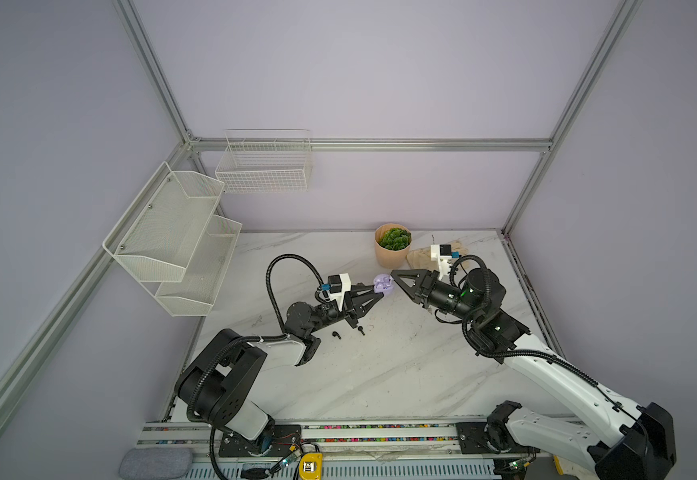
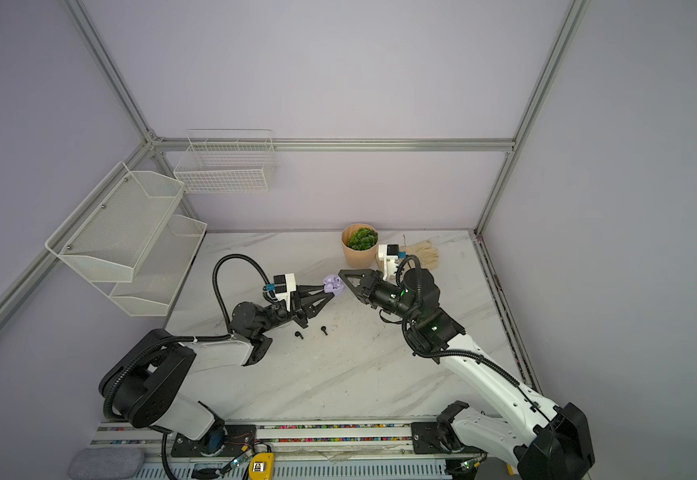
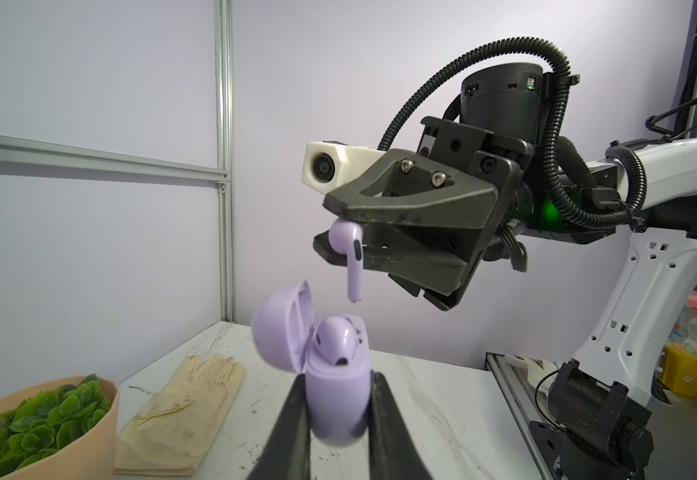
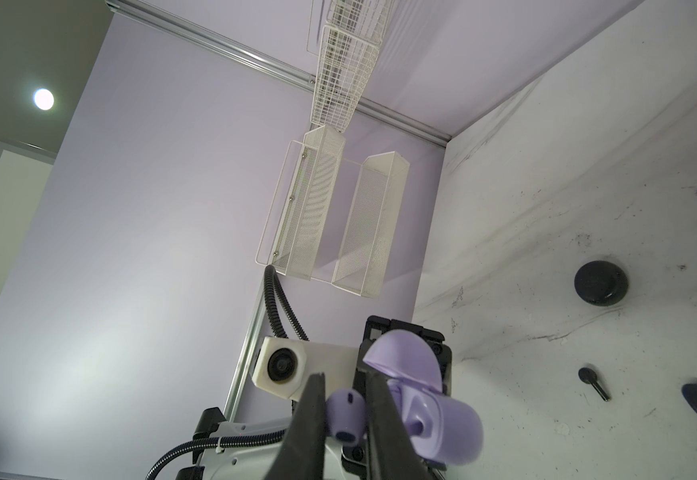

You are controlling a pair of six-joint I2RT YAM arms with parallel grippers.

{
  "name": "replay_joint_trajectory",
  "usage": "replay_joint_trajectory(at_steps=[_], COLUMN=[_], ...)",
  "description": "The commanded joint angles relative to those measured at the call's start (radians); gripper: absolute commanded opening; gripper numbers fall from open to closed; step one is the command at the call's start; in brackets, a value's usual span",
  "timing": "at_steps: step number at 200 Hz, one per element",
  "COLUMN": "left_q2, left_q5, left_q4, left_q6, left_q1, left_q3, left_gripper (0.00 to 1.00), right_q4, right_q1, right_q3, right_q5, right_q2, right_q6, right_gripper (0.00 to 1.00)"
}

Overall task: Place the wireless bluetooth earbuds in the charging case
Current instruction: 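Hold the earbud with the right gripper above the case in the left gripper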

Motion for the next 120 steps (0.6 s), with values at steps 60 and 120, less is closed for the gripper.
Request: replay_joint_trajectory(at_steps=[60, 120], left_q2=[-0.032, -0.046], left_q5=[-0.01, -0.012], left_q4=[0.06, 0.06], left_q6=[0.026, 0.031], left_q1=[-0.009, -0.009], left_q3=[0.043, 0.026], left_gripper=[0.0, 0.0], right_q4=[0.062, 0.063], right_q1=[0.033, 0.033], right_q3=[-0.024, -0.047], right_q5=[0.033, 0.035], right_q2=[0.005, 0.002], right_q6=[0.036, 0.015], right_gripper=[0.09, 0.08])
